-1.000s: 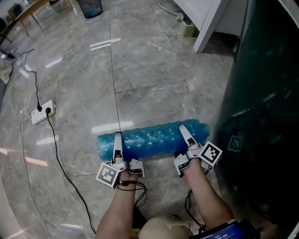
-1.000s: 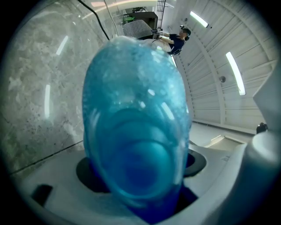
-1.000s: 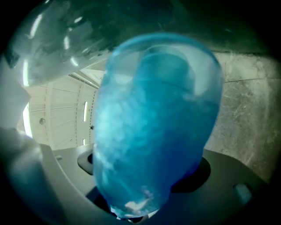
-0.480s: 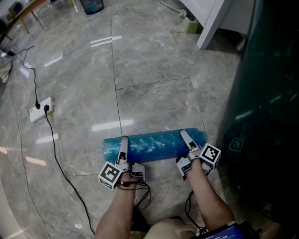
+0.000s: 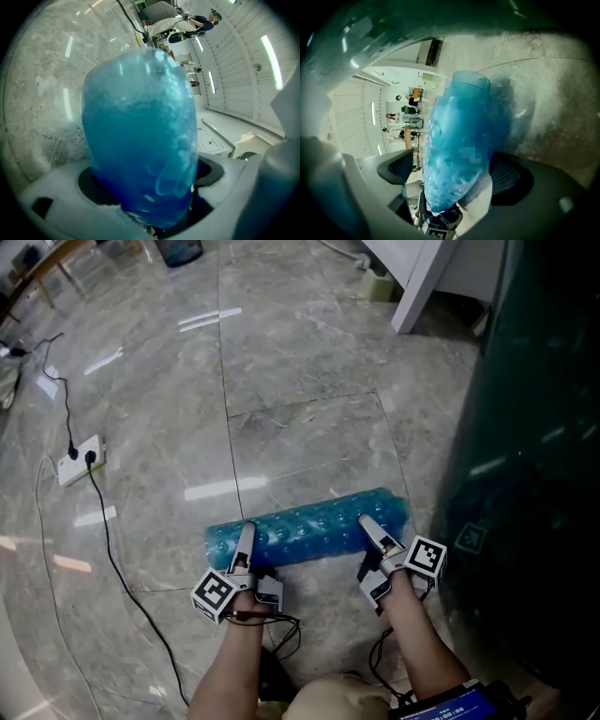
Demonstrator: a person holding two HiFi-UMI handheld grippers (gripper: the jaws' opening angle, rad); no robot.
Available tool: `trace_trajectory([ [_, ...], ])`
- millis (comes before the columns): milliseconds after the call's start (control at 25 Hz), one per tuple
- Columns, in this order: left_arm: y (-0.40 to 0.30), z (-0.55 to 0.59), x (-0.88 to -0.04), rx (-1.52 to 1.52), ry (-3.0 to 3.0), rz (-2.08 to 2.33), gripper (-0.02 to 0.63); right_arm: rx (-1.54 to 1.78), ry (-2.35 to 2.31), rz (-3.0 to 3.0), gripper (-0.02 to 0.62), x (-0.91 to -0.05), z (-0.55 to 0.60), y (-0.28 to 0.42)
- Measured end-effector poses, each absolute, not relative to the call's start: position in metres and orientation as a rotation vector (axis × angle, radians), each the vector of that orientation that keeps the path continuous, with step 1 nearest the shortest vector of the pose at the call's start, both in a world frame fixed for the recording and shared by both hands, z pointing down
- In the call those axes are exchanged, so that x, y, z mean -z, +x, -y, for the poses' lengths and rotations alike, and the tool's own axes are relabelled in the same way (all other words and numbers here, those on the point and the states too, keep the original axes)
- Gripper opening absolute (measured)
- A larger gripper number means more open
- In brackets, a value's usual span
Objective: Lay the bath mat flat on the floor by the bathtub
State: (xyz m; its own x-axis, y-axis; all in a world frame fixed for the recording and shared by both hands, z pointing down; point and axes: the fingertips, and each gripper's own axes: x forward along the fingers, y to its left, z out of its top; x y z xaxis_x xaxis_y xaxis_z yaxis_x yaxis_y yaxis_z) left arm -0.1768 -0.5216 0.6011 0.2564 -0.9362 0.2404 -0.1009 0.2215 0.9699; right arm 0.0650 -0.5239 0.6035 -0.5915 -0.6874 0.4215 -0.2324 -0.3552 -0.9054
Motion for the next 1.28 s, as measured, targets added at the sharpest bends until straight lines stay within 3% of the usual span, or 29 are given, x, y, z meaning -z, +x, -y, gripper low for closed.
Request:
trace_trajectory([
  [200,-0.159,0.5,-0.588,0.804,1.189,1.071,0.542,2.046,-1.221,-1.643,0.485,-0.592,0.502,0.055],
  [280,-0.151,0.484,-0.587,0.772,1.18,1.057,0.546,2.042,-1.238,-1.706,0.467,-0.588,0.499,0.049],
  [400,-0.155,0.466,-0.592,0.751,1.149,1.091,0.481,2.023,-1.262,-1.768,0.447,-0.584,0.5,0.041],
  [560,-0.167,0.458,-0.607,0.697,1.111,1.166,0.451,2.008,-1.319,-1.77,0.407,-0.572,0.499,0.04],
  [720,-0.17,0.458,-0.607,0.745,1.067,1.178,0.42,1.972,-1.368,-1.891,0.247,-0.543,0.495,0.039],
  [840,-0.173,0.458,-0.611,0.736,1.056,1.191,0.407,1.744,-1.505,-2.21,0.167,-0.522,0.521,0.046],
  [1000,-0.175,0.459,-0.617,0.716,1.054,1.209,0.394,1.347,-1.736,-2.591,0.133,-0.519,0.578,0.057],
  [1280,-0.177,0.47,-0.615,0.665,1.09,1.208,0.388,1.153,-1.978,-2.976,0.102,-0.567,0.593,0.066],
])
